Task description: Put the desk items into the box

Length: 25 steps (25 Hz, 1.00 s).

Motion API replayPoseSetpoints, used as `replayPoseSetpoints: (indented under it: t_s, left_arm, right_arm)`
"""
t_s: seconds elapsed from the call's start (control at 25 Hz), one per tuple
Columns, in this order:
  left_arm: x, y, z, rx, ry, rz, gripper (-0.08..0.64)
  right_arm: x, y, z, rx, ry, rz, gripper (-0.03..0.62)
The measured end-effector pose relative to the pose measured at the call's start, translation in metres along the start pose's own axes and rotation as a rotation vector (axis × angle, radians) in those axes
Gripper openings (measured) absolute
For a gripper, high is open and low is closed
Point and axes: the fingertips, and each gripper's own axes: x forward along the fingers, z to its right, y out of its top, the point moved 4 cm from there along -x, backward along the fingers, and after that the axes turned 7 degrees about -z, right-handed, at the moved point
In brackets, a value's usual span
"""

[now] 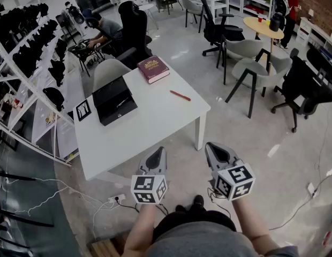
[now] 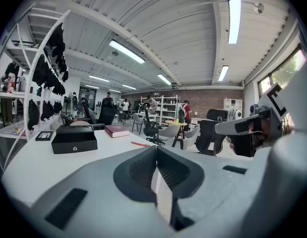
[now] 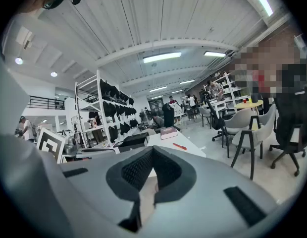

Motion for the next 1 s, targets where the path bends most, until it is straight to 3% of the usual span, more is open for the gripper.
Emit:
replayPoseSetpoints:
  t_s: [0.88,1.0]
  left_arm:
    - [0.009,0.003,0.003,0.003,0.054,-0.012,0.007]
    - [0.017,0.003,-0.003,0.0,0.057,-0.013,0.006]
  right_arm:
    - [0.012,0.003,0.021,0.004,0.035,-0.002,0.005]
    - [0.023,0.003,0.024,-0.005,0.041,-0.013,0.046]
